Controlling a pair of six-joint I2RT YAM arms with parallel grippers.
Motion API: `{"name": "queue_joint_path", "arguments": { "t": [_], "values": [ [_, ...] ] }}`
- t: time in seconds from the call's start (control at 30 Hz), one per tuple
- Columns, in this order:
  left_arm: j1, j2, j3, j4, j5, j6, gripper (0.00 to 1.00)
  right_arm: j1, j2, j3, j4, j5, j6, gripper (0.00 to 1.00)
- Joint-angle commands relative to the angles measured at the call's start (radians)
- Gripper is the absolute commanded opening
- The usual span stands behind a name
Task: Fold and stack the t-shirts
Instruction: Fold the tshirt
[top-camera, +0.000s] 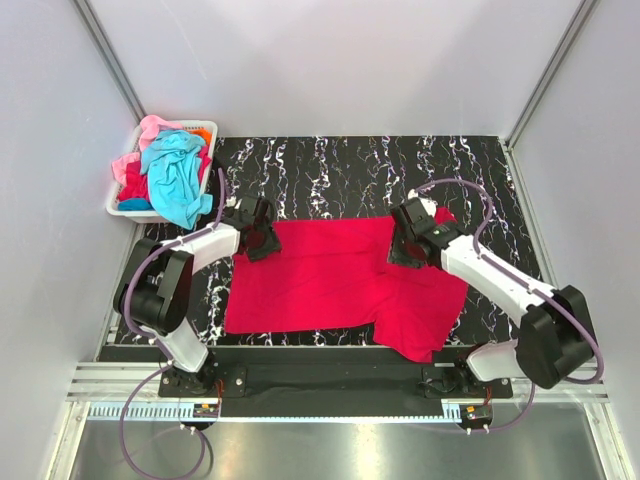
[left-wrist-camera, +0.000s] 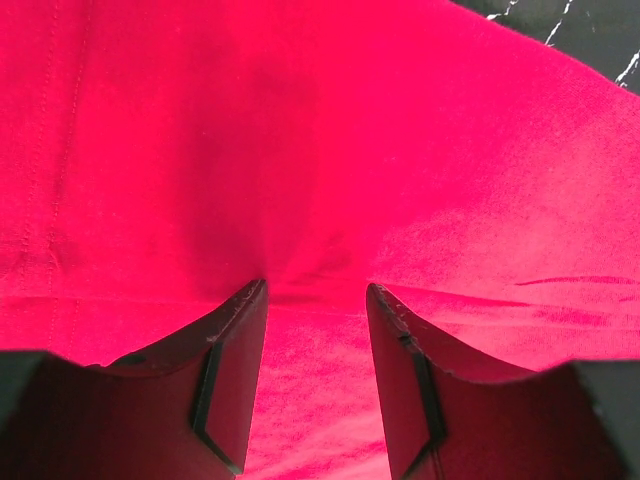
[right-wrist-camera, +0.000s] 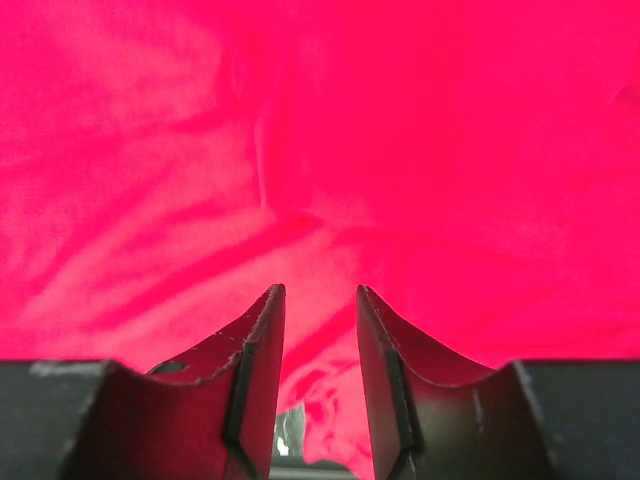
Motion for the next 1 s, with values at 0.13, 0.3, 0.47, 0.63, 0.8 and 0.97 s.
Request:
{"name": "queue_joint_path", "arguments": {
  "t": [0.13, 0.3, 0.47, 0.63, 0.8, 0.97],
  "values": [
    [-0.005, -0.005, 0.089, -0.027, -0.056, 0.024, 0.51, -0.003, 0.237, 0.143, -0.016, 0.149, -0.075, 0.47],
    [-0.003, 0.04, 0.207, -0.099, -0.101, 0.033, 0.53, -0.089, 0.335, 0.176, 0.088, 0.074, -0.122, 0.49],
    [-0.003, 0.11, 0.317, -0.147, -0.122, 0.042, 0.54, -0.187, 0.36, 0.211, 0.101, 0.037, -0.164, 0.49],
    [-0.003, 0.202, 0.365, -0.184, -0.127, 0.036, 0.54, -0.238, 0.36, 0.212, 0.099, 0.016, -0.19, 0.5],
    [-0.002, 0.259, 0.378, -0.204, -0.133, 0.022, 0.55, -0.276, 0.406, 0.208, 0.104, -0.015, -0.197, 0.5],
    [0.004, 0.296, 0.387, -0.22, -0.138, 0.012, 0.65, -0.288, 0.43, 0.208, 0.102, -0.02, -0.197, 0.52]
  ]
}}
